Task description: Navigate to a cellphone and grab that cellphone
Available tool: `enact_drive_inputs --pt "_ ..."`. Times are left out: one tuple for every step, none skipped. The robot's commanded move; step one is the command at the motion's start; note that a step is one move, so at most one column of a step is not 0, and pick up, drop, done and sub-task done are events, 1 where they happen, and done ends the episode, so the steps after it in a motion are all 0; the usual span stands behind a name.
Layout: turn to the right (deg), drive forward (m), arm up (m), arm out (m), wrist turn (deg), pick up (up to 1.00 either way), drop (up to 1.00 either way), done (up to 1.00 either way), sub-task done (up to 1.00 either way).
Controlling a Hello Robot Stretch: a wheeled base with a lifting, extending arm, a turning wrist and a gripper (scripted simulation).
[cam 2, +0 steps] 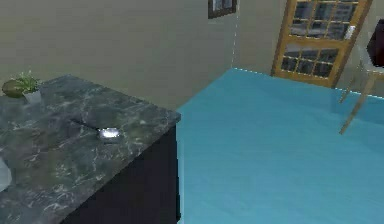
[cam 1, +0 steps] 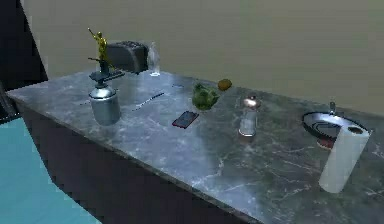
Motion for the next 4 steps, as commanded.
enact_drive_inputs --pt "-45.0 0.0 0.0 0.0 0.0 0.0 0.0 0.0 0.0" --pt "-42.0 0.0 0.0 0.0 0.0 0.0 0.0 0.0 0.0" --pt "0.0 0.0 0.5 0.0 0.0 0.0 0.0 0.0 0.0" --pt "0.0 0.0 0.38 0.0 0.0 0.0 0.0 0.0 0.0"
